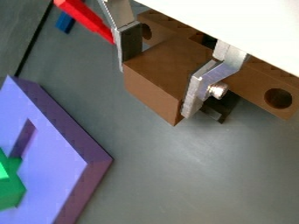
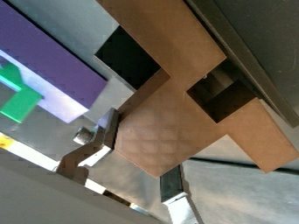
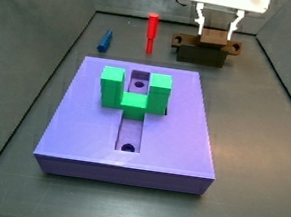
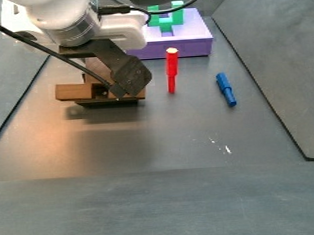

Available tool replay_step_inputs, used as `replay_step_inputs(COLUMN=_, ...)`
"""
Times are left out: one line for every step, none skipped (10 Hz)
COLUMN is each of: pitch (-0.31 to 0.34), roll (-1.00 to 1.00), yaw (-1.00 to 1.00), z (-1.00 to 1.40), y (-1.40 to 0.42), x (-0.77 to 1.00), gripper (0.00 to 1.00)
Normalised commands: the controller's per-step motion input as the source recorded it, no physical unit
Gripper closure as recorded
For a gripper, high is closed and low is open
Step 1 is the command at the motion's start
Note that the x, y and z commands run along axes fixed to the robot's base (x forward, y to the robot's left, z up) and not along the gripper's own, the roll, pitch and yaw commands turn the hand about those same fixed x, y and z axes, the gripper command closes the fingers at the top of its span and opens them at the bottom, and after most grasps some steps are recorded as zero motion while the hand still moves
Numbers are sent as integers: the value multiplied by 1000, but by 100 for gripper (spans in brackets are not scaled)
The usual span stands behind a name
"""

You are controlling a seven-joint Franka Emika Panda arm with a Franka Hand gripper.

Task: Pick up the brown object. Move up. Place the brown object on the fixture. Regrasp the brown object. Move to above the board. Insert the brown object.
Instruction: Place the brown object on the fixture, then regrasp the brown object.

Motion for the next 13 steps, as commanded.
replay_step_inputs(pitch=0, roll=97, yaw=269, z=-86, y=-29, x=9, gripper=100)
replay_step_inputs(pitch=0, roll=54, yaw=200, z=-26, y=-46, x=0, gripper=100)
replay_step_inputs(pitch=0, roll=0, yaw=0, z=0, y=0, x=0, gripper=100)
replay_step_inputs(pitch=0, roll=0, yaw=0, z=0, y=0, x=0, gripper=0)
replay_step_inputs(pitch=103, roll=394, yaw=-23, z=589, y=-200, x=0, gripper=0)
replay_step_inputs(pitch=6, roll=183, yaw=0, z=814, y=-171, x=0, gripper=0)
replay_step_inputs(pitch=0, roll=503, yaw=0, z=694, y=-209, x=37, gripper=0)
replay_step_inputs(pitch=0, roll=909, yaw=0, z=551, y=-234, x=117, gripper=0)
replay_step_inputs(pitch=0, roll=1000, yaw=69, z=469, y=-203, x=174, gripper=0)
replay_step_inputs(pitch=20, roll=1000, yaw=114, z=397, y=-191, x=197, gripper=0)
replay_step_inputs(pitch=69, roll=1000, yaw=149, z=551, y=-266, x=157, gripper=0)
replay_step_inputs(pitch=40, roll=1000, yaw=137, z=509, y=-309, x=117, gripper=0)
replay_step_inputs(pitch=0, roll=1000, yaw=114, z=480, y=-300, x=143, gripper=0)
